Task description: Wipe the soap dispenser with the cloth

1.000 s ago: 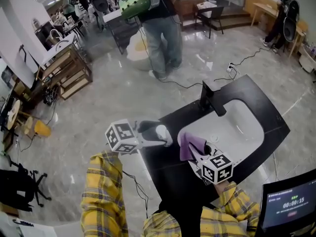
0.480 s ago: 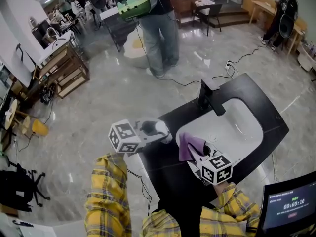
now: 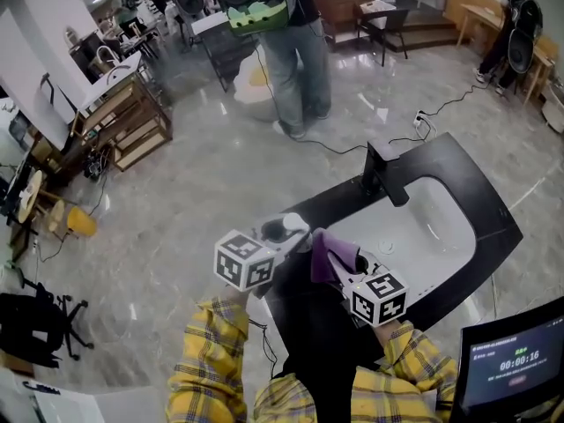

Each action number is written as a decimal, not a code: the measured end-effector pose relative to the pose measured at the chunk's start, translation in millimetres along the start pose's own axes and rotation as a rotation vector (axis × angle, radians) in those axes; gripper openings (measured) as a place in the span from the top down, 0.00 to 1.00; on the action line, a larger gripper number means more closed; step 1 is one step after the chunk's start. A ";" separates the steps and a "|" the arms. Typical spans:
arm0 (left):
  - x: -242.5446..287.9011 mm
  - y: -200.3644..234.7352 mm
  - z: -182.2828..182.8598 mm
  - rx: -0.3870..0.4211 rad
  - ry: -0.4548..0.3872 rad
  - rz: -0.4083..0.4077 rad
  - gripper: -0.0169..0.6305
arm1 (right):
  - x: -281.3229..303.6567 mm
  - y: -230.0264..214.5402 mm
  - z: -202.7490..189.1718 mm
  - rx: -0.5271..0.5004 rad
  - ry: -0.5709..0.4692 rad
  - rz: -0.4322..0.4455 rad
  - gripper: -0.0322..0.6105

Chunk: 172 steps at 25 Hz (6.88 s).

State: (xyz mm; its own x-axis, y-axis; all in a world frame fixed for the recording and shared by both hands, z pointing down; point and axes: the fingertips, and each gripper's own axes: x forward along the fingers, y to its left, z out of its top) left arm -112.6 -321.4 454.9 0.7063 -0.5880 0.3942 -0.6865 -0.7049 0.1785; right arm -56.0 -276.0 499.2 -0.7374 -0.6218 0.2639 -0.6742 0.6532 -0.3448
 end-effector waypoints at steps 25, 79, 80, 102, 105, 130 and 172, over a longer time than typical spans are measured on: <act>-29.0 6.6 -11.8 -0.442 -0.106 0.435 0.77 | 32.7 24.8 8.3 0.110 -0.091 -0.002 0.89; -55.0 -40.5 3.9 0.555 0.158 -0.188 0.55 | -6.3 -7.0 -21.4 0.036 -0.015 -0.093 0.89; -51.3 -38.6 2.0 0.561 0.182 -0.211 0.55 | -8.7 -7.1 -20.3 0.038 -0.021 -0.097 0.89; -15.0 -32.3 -17.7 0.262 0.196 -0.416 0.79 | -27.5 -13.4 -13.2 0.089 -0.071 -0.152 0.89; -13.6 -28.8 -15.9 0.212 0.170 -0.298 0.79 | -21.3 -7.1 -11.4 0.092 -0.075 -0.122 0.89; -27.5 -7.3 -15.8 -0.175 0.016 0.468 0.79 | 5.5 32.2 -0.2 0.217 -0.128 -0.003 0.89; -57.8 -31.1 -15.7 -0.063 -0.209 0.157 0.63 | 32.7 4.4 -45.9 0.001 0.048 -0.063 0.89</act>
State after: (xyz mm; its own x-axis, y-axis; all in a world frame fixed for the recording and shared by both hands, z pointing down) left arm -134.8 -259.2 440.7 0.6063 -0.7620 0.2277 -0.7952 -0.5763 0.1887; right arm -85.0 -273.6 547.6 -0.6944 -0.6406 0.3277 -0.7195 0.6129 -0.3265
